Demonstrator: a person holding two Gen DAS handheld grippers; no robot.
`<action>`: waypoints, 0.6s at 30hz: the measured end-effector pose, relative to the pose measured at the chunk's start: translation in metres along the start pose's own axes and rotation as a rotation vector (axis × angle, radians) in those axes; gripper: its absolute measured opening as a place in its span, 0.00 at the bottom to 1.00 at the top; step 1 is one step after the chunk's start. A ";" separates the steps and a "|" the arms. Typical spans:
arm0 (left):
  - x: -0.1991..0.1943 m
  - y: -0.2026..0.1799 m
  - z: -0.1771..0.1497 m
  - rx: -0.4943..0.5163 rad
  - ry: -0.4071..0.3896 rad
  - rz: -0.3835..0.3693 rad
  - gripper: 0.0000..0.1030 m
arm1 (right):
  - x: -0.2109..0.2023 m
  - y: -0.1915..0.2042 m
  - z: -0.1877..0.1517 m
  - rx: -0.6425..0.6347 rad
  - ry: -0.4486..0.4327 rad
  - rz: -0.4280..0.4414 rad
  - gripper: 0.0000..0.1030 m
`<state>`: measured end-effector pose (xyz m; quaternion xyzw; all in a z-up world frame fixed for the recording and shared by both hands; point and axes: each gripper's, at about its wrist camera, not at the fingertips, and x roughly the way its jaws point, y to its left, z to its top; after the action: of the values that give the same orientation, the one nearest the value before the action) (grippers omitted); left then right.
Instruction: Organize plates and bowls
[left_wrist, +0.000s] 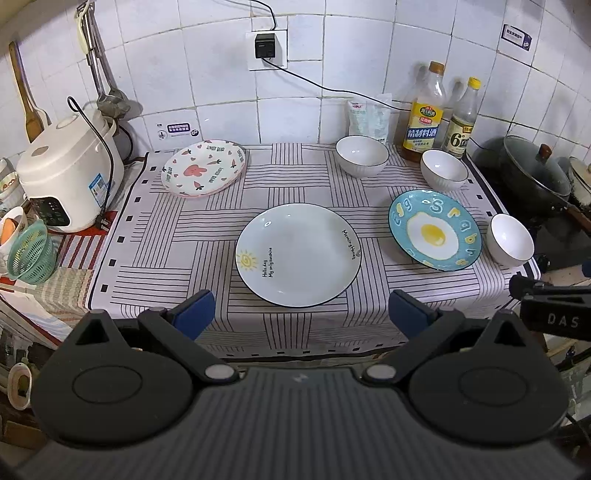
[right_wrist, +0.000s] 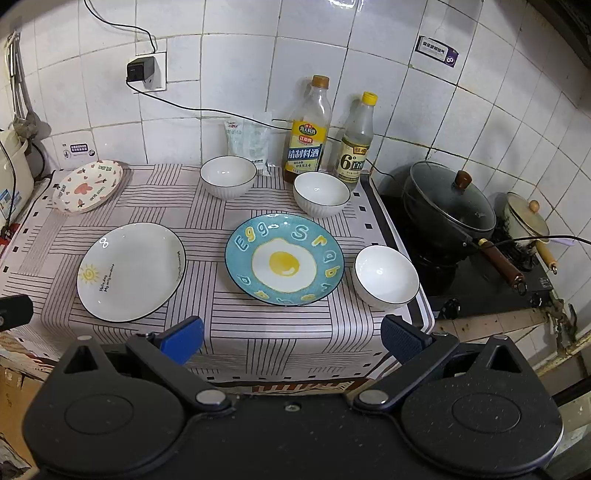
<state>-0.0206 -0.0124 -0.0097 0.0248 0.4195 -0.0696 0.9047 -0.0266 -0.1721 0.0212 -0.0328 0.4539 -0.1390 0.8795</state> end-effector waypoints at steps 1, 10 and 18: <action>0.000 0.001 -0.001 -0.002 -0.002 -0.004 0.99 | 0.000 0.000 0.000 0.000 -0.001 0.000 1.00; -0.002 0.003 -0.001 -0.004 -0.008 -0.009 0.99 | -0.001 0.001 -0.003 -0.004 -0.004 -0.004 1.00; -0.002 0.002 -0.001 -0.003 -0.007 -0.008 0.99 | -0.001 0.000 -0.004 -0.003 -0.001 -0.006 1.00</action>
<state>-0.0225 -0.0101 -0.0093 0.0213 0.4164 -0.0729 0.9060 -0.0299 -0.1713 0.0196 -0.0354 0.4536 -0.1409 0.8793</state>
